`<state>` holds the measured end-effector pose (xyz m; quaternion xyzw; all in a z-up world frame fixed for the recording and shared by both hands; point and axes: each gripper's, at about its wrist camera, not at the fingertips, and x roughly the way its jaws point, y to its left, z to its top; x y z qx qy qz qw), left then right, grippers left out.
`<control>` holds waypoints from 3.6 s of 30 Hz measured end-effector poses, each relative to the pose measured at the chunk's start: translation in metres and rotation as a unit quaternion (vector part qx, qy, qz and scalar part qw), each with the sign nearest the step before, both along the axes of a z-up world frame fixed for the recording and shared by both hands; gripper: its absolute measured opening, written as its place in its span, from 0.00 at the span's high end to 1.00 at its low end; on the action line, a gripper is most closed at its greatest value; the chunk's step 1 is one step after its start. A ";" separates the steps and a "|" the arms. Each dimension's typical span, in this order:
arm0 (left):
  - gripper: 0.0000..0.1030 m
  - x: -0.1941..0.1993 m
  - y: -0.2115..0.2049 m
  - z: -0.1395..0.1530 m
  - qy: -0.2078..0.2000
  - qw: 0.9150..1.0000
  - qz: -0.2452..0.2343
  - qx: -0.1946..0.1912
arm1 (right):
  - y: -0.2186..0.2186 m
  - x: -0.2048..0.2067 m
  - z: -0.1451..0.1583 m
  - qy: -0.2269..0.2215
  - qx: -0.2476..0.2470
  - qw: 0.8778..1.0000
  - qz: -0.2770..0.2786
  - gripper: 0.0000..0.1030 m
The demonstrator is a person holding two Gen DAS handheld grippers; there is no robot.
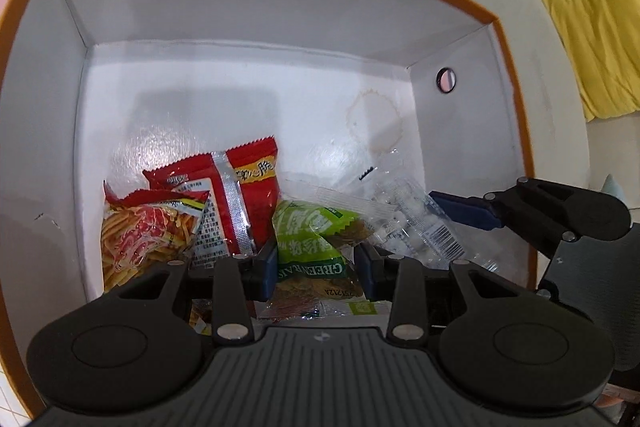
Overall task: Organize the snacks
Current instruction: 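Open both grippers to release the packs into the box, then withdraw, then grasp the white spicy-strip packet with the left gripper and lift it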
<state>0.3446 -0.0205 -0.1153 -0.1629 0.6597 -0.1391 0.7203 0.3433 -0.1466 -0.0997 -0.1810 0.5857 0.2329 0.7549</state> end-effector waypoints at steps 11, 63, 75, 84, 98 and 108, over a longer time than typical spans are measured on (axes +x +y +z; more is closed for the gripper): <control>0.56 0.004 -0.001 -0.007 0.010 1.000 -0.005 0.002 | 0.001 0.000 -0.004 0.010 -0.008 1.000 0.002 0.48; 0.39 -0.260 0.007 0.047 -0.255 0.947 -0.176 0.089 | -0.065 -0.297 0.002 -0.101 0.161 0.929 -0.318 0.42; 0.30 -0.261 -0.001 0.002 -0.265 0.903 -0.301 0.153 | -0.048 -0.293 -0.024 -0.073 0.171 0.935 -0.302 0.46; 0.28 -0.260 -0.019 -0.018 -0.277 0.878 -0.357 0.161 | -0.051 -0.283 -0.031 -0.083 0.150 0.940 -0.296 0.46; 0.47 -0.266 -0.001 -0.001 -0.246 0.943 -0.195 0.111 | -0.041 -0.283 -0.026 -0.115 0.149 0.951 -0.246 0.46; 0.47 -0.256 0.037 0.024 -0.266 0.959 -0.038 0.090 | -0.017 -0.262 -0.018 -0.170 0.136 0.960 -0.174 0.46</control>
